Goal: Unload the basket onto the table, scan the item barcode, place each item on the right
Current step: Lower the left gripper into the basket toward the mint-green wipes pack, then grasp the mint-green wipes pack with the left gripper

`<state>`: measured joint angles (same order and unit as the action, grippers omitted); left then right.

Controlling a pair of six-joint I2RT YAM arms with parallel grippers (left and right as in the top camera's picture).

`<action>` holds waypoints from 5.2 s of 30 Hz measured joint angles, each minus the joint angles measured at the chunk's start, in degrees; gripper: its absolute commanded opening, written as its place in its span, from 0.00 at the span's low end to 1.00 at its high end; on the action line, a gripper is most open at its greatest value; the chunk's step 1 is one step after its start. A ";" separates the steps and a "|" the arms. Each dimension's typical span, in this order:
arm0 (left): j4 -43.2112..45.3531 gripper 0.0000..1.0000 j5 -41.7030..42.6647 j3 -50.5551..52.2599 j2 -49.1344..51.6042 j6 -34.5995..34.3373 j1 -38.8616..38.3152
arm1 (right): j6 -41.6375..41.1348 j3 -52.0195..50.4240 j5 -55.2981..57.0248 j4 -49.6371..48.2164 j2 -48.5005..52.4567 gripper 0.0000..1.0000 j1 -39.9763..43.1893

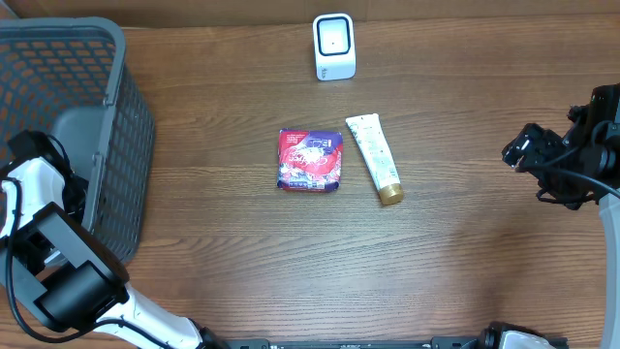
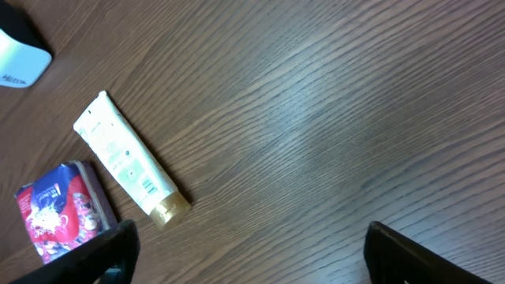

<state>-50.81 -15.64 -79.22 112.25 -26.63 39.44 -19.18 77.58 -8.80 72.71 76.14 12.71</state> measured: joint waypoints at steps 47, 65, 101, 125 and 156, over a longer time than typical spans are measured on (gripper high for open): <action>-35.17 1.00 9.46 -42.21 4.15 8.68 -5.18 | 0.33 0.00 0.02 -0.24 0.00 0.93 0.00; -2.78 1.00 10.14 -10.45 4.26 22.99 -3.23 | 0.96 0.00 -0.39 -1.49 0.00 0.93 0.00; 1.40 0.98 6.64 -7.65 4.26 39.41 -4.22 | 0.98 0.00 -1.49 -2.21 0.00 0.93 0.00; -9.20 1.00 13.53 -13.57 4.26 53.33 -3.41 | 0.98 0.00 -1.51 -2.19 0.00 0.94 0.00; -3.13 0.55 16.13 -11.67 7.78 56.30 1.05 | 1.01 0.00 -1.51 -1.60 0.00 0.94 0.00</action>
<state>-53.93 0.49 -90.89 120.03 29.67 40.49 -18.17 77.58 -10.31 71.11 76.14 12.71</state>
